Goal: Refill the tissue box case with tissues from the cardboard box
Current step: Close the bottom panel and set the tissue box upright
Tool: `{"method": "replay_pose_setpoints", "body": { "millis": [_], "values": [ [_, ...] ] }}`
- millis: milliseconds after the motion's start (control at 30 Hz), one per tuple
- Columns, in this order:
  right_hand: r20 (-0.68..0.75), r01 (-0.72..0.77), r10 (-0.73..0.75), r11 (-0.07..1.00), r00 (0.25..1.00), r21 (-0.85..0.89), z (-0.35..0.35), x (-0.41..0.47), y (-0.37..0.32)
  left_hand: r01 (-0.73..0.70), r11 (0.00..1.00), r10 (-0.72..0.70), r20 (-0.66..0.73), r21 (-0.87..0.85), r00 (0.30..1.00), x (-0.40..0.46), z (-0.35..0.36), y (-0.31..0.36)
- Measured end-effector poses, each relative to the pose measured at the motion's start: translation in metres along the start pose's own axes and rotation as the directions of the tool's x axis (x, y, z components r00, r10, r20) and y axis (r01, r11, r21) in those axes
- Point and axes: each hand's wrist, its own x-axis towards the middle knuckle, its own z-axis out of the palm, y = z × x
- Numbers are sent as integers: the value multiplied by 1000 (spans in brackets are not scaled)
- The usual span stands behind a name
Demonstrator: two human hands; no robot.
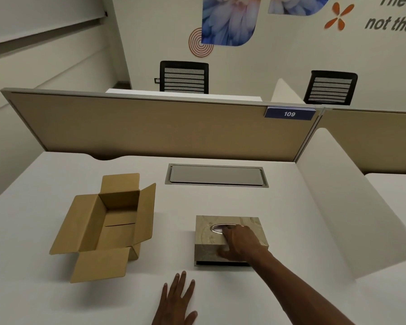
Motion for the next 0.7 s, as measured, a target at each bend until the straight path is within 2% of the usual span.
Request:
{"method": "replay_pose_setpoints", "body": {
  "millis": [100,167,200,267,433,600,700],
  "values": [
    [-40,3,-4,1000,999,-25,7,-7,-5,21,997,-22,-13,-74,1000,2,8,-5],
    [-48,2,-5,999,999,-50,10,-10,-8,66,976,-68,-2,-209,998,0,-8,1],
    [-49,-1,-2,998,999,-63,11,-11,-9,94,956,-106,-30,-280,994,-4,-23,6],
    [-45,-11,7,997,999,-79,13,-13,-11,109,929,-180,-177,-353,968,-4,-37,14],
    [-69,-13,9,998,998,-64,20,-18,-15,52,852,-238,-297,-521,925,5,-72,29],
    [-145,-24,21,999,989,-23,33,-24,-15,-5,850,-223,-369,-527,902,16,-87,37],
    [-200,-32,28,999,979,-13,46,-28,-15,-1,877,-179,-327,-481,928,19,-89,39]
  ]
}}
